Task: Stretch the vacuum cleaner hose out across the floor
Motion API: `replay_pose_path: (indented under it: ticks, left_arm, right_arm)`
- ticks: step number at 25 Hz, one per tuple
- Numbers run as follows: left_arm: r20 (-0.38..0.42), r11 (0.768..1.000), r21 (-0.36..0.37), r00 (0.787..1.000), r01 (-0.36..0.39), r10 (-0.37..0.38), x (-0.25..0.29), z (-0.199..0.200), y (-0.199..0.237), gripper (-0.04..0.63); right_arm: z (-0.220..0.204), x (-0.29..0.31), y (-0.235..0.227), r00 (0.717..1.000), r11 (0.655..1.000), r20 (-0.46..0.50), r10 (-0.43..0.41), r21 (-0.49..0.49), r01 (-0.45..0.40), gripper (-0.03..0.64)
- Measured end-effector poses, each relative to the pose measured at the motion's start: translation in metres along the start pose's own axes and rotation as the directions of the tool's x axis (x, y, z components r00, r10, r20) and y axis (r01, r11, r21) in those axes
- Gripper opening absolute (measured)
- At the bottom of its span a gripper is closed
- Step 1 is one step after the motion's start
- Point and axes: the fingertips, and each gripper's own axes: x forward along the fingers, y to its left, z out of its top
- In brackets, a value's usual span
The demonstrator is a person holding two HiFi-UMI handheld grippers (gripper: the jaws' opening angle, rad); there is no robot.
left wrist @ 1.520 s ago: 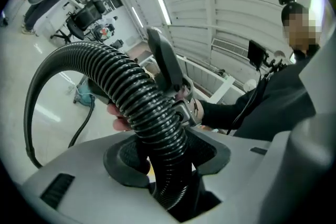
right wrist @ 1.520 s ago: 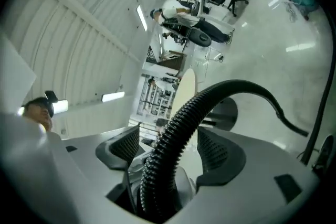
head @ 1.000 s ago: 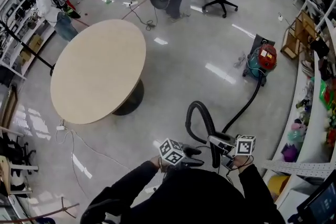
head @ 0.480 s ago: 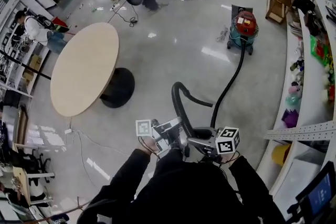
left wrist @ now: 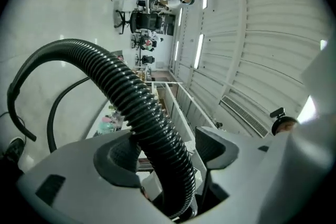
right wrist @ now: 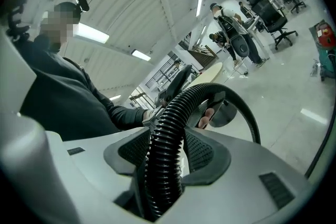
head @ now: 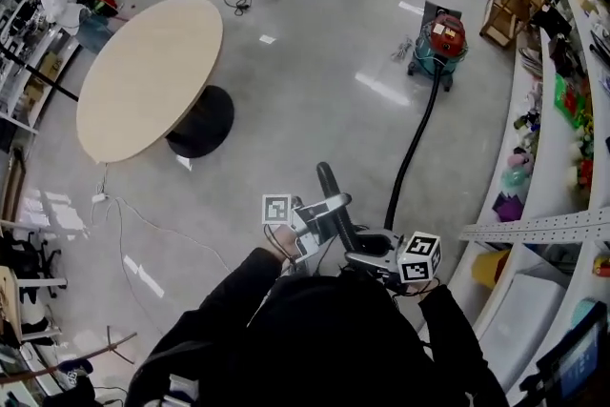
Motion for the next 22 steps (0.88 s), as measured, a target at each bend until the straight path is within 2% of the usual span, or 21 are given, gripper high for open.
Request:
replay_pose_path:
  ticks: [1,2,4,6,7,8,9,11,13,15,16,18,20,22]
  left_arm:
    - [-0.009,1.0,0.012,1.0,-0.005,0.005,-0.013,-0.007,-0.001,0.323]
    - [-0.015,1.0,0.023,1.0,-0.017,0.017,-0.026,-0.013,-0.002,0.258]
    - [-0.048,0.996,0.079,0.998,-0.033,0.036,-0.052,-0.024,-0.007,0.241]
    - [-0.113,0.983,0.182,0.992,-0.03,0.051,-0.073,-0.034,-0.011,0.233]
    - [-0.147,0.971,0.236,0.987,-0.03,0.066,-0.084,-0.038,-0.012,0.23]
    - [-0.176,0.958,0.286,0.98,-0.034,0.087,-0.094,-0.044,-0.011,0.218]
    - [-0.202,0.943,0.33,0.973,-0.044,0.116,-0.105,-0.051,-0.009,0.213]
    - [-0.248,0.913,0.403,0.953,-0.06,0.172,-0.125,-0.068,-0.006,0.202]
    - [-0.297,0.883,0.467,0.931,-0.053,0.213,-0.137,-0.084,-0.009,0.195]
    - [-0.343,0.848,0.53,0.908,-0.027,0.243,-0.14,-0.1,-0.016,0.195]
    - [-0.364,0.828,0.56,0.895,-0.01,0.257,-0.139,-0.11,-0.019,0.195]
    - [-0.404,0.786,0.617,0.866,0.022,0.293,-0.134,-0.132,-0.025,0.196]
    - [-0.444,0.747,0.662,0.83,0.051,0.337,-0.128,-0.158,-0.026,0.196]
    - [-0.481,0.713,0.697,0.787,0.076,0.387,-0.123,-0.188,-0.024,0.196]
  right_arm:
    - [-0.011,0.01,0.009,1.0,1.0,-0.026,-0.007,-0.01,0.007,0.202]
    - [-0.021,0.021,0.016,0.998,1.0,-0.058,-0.023,-0.022,0.021,0.202]
    - [-0.039,0.045,0.026,0.988,0.996,-0.138,-0.071,-0.061,0.063,0.201]
    - [-0.05,0.065,0.033,0.971,0.992,-0.207,-0.115,-0.08,0.101,0.217]
    - [-0.053,0.071,0.035,0.967,0.991,-0.223,-0.126,-0.064,0.114,0.299]
    - [-0.054,0.074,0.037,0.967,0.992,-0.22,-0.129,-0.033,0.125,0.337]
    - [-0.052,0.074,0.04,0.972,0.99,-0.193,-0.134,0.01,0.138,0.342]
    - [-0.035,0.064,0.042,0.982,0.977,-0.074,-0.174,0.111,0.181,0.342]
    - [-0.009,0.052,0.033,0.966,0.948,0.039,-0.254,0.208,0.241,0.341]
    - [0.006,0.052,0.02,0.954,0.915,0.077,-0.29,0.315,0.253,0.341]
    - [0.01,0.057,0.017,0.959,0.901,0.089,-0.27,0.373,0.219,0.341]
    - [0.027,0.077,0.024,0.976,0.892,0.133,-0.174,0.44,0.1,0.341]
    - [0.04,0.097,0.039,0.987,0.905,0.133,-0.086,0.425,0.022,0.342]
    - [0.032,0.11,0.055,0.998,0.915,0.058,-0.014,0.403,-0.01,0.341]
